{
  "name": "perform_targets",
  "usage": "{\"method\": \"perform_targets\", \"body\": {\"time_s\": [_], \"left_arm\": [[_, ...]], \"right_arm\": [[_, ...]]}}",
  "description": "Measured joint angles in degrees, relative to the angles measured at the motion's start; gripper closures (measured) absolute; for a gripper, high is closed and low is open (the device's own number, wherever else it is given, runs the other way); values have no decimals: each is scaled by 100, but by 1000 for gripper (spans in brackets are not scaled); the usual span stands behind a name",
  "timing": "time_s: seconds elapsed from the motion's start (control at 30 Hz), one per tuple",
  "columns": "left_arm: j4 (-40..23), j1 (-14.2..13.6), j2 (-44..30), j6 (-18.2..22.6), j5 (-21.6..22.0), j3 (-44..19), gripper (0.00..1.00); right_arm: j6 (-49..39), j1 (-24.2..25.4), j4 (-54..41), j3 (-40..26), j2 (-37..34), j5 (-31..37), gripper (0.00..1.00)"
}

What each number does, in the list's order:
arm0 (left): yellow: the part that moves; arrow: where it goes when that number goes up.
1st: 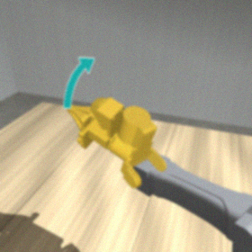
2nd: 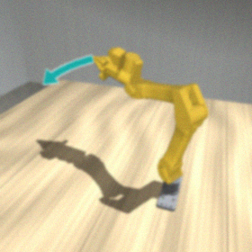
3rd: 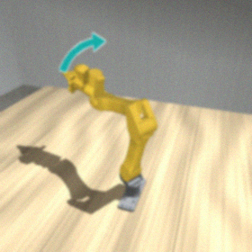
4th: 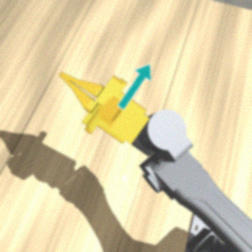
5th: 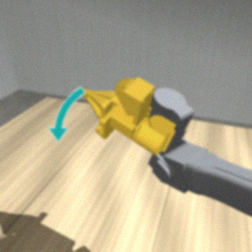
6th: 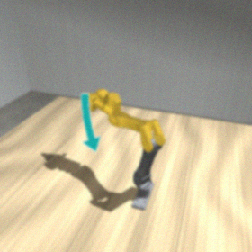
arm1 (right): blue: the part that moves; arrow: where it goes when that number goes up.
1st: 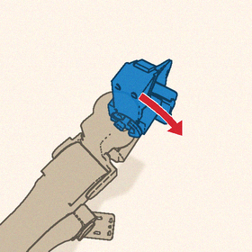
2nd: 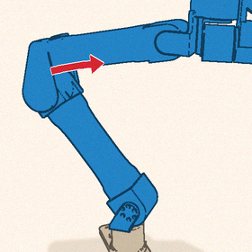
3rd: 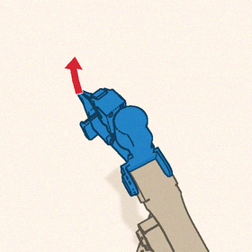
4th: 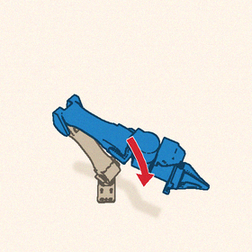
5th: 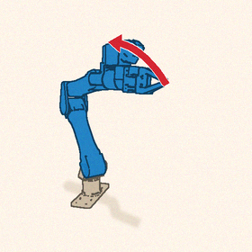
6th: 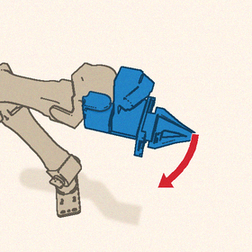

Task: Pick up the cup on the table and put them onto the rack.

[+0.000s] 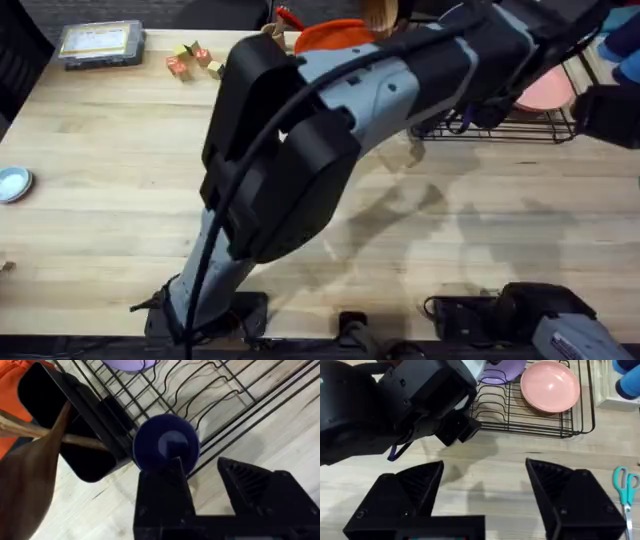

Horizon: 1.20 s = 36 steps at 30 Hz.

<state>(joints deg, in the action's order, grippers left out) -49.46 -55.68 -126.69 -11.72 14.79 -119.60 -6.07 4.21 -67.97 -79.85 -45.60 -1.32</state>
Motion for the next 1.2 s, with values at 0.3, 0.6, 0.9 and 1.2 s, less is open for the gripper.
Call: {"method": "perform_targets", "body": {"time_s": [0.3,0.6,0.9,1.2], "left_arm": [[-161,0,0,25,9,-298,532],[-185,0,0,171,93,-346,513],[-268,2,2,198,133,-346,469],[-502,163,310,233,133,-346,364]], "right_arm": [[1,0,5,0,2,-2,7],[0,0,-252,-364,2,-2,7],[0,0,-299,-469,2,-2,7],[0,0,-300,-470,2,-2,7]]}}
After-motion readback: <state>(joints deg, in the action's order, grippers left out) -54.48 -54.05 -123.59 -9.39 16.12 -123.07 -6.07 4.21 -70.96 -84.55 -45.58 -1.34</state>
